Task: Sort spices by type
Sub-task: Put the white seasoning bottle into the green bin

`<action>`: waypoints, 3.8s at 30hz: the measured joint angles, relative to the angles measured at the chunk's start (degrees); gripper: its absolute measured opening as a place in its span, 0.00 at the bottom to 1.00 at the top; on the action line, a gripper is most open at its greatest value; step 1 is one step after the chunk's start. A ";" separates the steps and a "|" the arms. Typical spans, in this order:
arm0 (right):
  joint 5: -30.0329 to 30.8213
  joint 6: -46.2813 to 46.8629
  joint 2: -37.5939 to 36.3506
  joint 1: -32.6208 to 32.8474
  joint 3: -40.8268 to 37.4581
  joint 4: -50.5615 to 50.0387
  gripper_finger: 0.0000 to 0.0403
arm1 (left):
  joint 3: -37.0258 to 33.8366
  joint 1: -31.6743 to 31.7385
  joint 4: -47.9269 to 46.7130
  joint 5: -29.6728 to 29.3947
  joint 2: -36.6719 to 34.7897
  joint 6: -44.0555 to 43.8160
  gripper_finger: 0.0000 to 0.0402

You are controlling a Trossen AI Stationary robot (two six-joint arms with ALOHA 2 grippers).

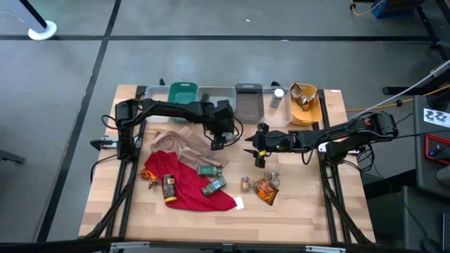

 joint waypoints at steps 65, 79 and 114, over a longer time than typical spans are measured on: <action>-2.06 -2.60 -5.50 0.02 0.22 -5.66 0.78 | 0.00 -8.93 11.77 -0.18 -0.09 -2.35 0.47; 6.79 1.90 -28.82 -0.04 0.06 -32.28 0.78 | -0.02 -9.00 22.67 0.06 -0.11 -5.22 0.46; -10.59 2.27 -35.33 0.02 -18.35 17.77 0.78 | -0.02 -12.19 51.92 -0.47 -0.10 -4.77 0.48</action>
